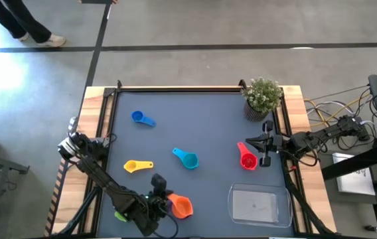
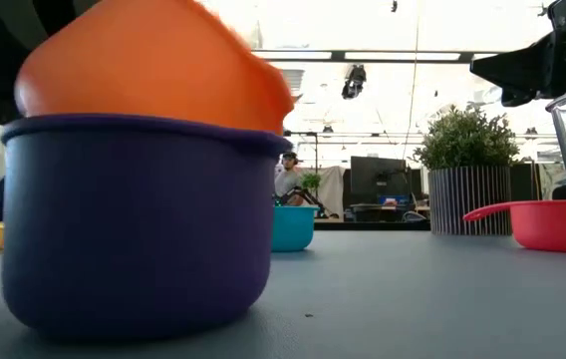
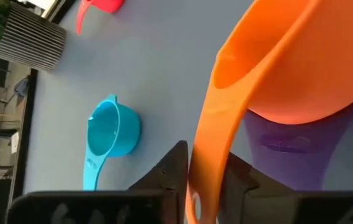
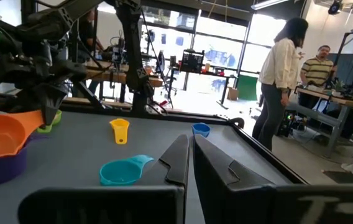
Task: Nest measuring cups in basket
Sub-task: Stack the orange measuring cup on top of the purple measuring cup
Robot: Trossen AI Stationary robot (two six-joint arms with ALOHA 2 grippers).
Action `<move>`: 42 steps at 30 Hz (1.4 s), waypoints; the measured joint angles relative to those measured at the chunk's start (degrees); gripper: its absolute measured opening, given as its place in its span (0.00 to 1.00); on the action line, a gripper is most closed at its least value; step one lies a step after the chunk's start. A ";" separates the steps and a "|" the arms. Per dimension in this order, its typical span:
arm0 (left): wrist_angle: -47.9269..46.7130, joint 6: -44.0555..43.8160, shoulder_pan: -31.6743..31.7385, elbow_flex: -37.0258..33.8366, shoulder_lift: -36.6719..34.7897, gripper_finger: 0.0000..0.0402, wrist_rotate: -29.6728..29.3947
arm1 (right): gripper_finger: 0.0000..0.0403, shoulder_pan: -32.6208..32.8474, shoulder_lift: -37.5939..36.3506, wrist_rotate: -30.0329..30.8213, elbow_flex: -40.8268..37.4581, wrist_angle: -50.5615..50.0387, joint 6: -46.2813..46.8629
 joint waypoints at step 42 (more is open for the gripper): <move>13.86 -2.10 0.02 1.18 -3.90 0.39 9.86 | 0.03 0.02 0.00 0.03 0.01 0.02 0.00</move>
